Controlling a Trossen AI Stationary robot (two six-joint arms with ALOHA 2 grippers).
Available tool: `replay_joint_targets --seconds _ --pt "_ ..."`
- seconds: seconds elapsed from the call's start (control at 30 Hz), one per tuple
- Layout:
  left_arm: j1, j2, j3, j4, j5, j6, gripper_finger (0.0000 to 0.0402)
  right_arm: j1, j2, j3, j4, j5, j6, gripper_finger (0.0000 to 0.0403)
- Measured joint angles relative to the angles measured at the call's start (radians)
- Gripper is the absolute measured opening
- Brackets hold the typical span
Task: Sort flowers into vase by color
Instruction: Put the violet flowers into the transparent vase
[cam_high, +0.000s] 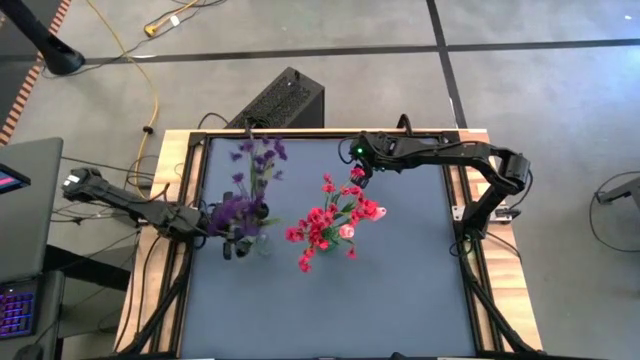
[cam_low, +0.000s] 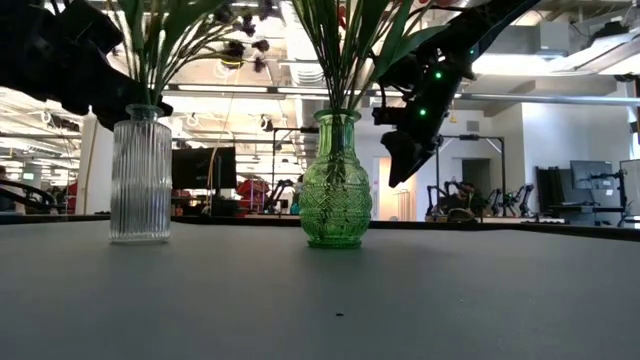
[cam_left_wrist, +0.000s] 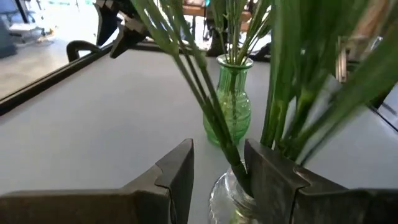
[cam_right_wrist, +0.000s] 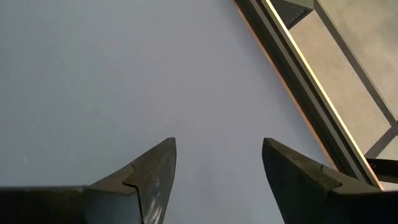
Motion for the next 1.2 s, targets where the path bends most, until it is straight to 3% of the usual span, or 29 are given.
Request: replay_joint_targets --seconds 0.17,0.93,1.2 --pt "0.0 -0.053 0.051 -0.151 -0.001 -0.041 0.0128 0.0 0.0 0.0 0.012 0.0 0.0 0.0264" --pt "0.0 -0.059 0.207 -0.422 0.041 -0.091 0.0128 0.0 0.0 0.0 0.013 0.0 0.0 0.0264" --pt "0.0 -0.059 0.231 -0.534 0.046 -0.222 0.0128 0.0 0.0 0.0 0.013 0.0 0.0 0.0264"
